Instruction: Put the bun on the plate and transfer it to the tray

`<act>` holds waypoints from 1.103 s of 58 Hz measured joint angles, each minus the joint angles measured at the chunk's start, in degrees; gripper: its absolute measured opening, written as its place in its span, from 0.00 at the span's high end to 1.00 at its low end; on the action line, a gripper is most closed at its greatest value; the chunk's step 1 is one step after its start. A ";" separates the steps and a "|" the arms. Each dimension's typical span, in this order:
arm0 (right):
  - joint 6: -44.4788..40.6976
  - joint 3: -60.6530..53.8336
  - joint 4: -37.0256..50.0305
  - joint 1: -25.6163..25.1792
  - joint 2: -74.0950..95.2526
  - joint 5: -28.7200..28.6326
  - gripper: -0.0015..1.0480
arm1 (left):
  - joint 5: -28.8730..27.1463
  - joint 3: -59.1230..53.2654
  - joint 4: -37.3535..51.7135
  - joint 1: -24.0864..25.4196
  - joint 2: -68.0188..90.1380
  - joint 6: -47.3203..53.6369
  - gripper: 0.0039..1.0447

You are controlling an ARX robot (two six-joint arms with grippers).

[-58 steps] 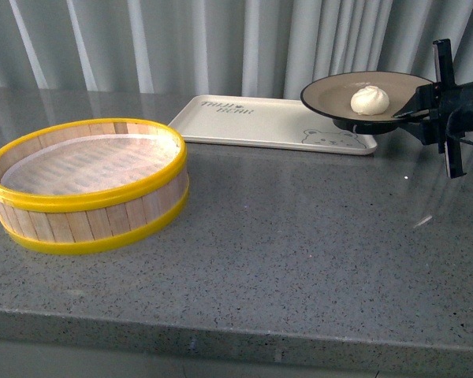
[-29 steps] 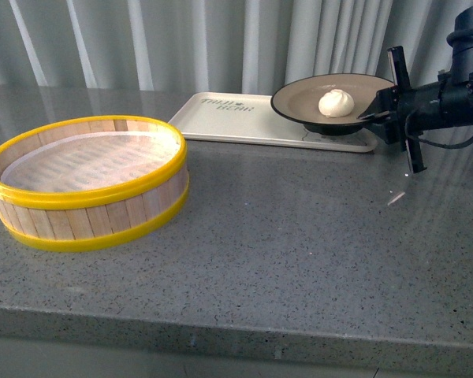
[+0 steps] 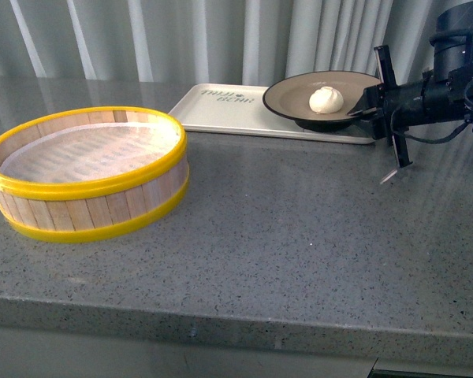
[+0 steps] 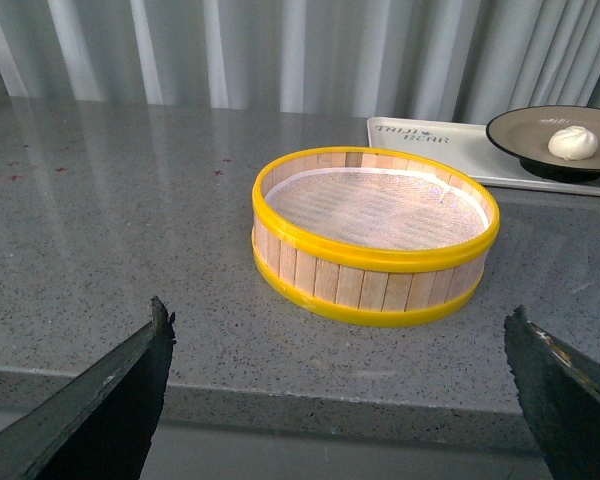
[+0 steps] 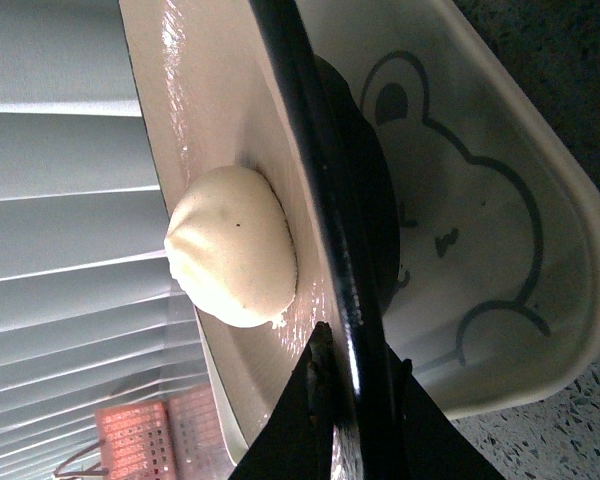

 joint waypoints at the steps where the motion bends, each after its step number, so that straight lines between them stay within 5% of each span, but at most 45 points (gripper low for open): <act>1: -0.07 0.04 0.00 0.00 0.02 0.02 0.97 | 0.00 0.00 0.00 0.00 0.00 -0.02 0.06; 13: -0.17 0.11 0.09 0.15 0.15 -0.26 0.97 | 0.00 0.00 0.00 0.00 0.00 -0.02 0.06; 47: 0.48 -2.03 1.70 0.48 -1.77 -0.48 0.07 | 0.00 0.00 0.00 0.00 0.00 -0.02 0.06; 64: 4.33 -18.73 7.04 3.19 -15.87 0.46 0.08 | 0.00 0.00 0.00 0.00 0.00 -0.02 0.06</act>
